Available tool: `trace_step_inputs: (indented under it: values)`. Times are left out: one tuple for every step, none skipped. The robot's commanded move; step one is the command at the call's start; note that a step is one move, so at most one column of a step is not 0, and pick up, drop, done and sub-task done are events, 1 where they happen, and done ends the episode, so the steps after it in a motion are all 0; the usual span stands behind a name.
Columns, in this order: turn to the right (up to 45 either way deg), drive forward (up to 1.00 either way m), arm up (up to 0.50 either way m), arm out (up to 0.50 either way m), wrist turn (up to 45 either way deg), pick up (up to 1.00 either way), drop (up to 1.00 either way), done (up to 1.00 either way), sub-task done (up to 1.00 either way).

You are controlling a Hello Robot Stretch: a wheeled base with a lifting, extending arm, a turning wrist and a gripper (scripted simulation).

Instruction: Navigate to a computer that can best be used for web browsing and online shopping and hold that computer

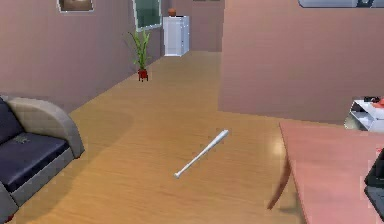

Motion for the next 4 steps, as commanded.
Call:
trace_step_inputs:
  values:
    - [-21.0, 0.00, 0.00, 0.00, 0.0, 0.00, 0.00, 0.00, 0.00]
    - [0.0, 0.00, 0.50, 0.00, 0.0, 0.00, 0.00, 0.00, 0.00]
    - [0.0, 0.00, 0.36, 0.00, 0.0, 0.00, 0.00, 0.00, 0.00]
    - [0.0, 0.00, 0.00, 0.34, 0.0, 0.00, 0.00, 0.00, 0.00]
